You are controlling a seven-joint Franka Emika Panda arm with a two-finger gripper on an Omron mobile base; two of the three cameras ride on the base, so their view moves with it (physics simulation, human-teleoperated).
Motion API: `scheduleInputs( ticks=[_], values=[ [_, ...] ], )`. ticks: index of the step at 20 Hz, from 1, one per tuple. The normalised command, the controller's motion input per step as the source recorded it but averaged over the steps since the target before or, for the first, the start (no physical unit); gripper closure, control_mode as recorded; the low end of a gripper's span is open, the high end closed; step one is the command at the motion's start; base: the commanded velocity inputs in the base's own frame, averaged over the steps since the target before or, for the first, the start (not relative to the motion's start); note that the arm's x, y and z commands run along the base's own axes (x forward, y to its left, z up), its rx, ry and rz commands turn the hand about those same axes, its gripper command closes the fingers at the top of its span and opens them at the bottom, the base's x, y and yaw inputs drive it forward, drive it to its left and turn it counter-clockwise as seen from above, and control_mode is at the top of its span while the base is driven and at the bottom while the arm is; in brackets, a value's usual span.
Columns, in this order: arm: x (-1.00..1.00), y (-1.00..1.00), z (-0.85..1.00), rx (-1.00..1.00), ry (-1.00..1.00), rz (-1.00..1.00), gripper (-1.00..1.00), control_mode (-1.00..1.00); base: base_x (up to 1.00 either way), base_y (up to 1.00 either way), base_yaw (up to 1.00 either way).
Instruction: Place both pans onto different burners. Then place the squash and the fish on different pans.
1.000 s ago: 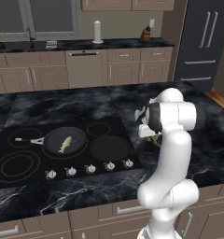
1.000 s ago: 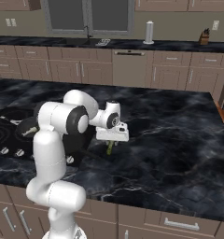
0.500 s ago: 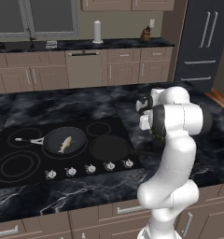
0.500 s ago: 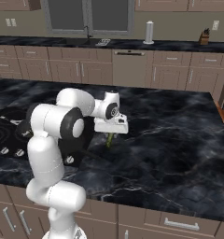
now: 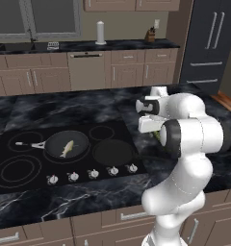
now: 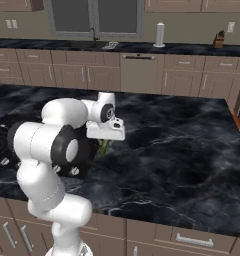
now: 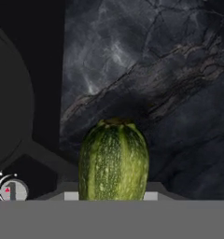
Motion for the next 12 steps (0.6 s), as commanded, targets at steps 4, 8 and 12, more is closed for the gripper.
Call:
scheduleInputs(
  ticks=[4,8,12],
  values=[
    [-0.55,0.64,0.22,0.0,0.0,0.01,1.0,-1.0,0.0,0.0,0.0],
    [-0.15,0.75,0.29,0.0,0.0,0.06,1.0,-1.0,0.0,0.0,0.0],
    [-0.02,0.71,0.08,0.0,0.0,0.08,1.0,-1.0,0.0,0.0,0.0]
  ],
)
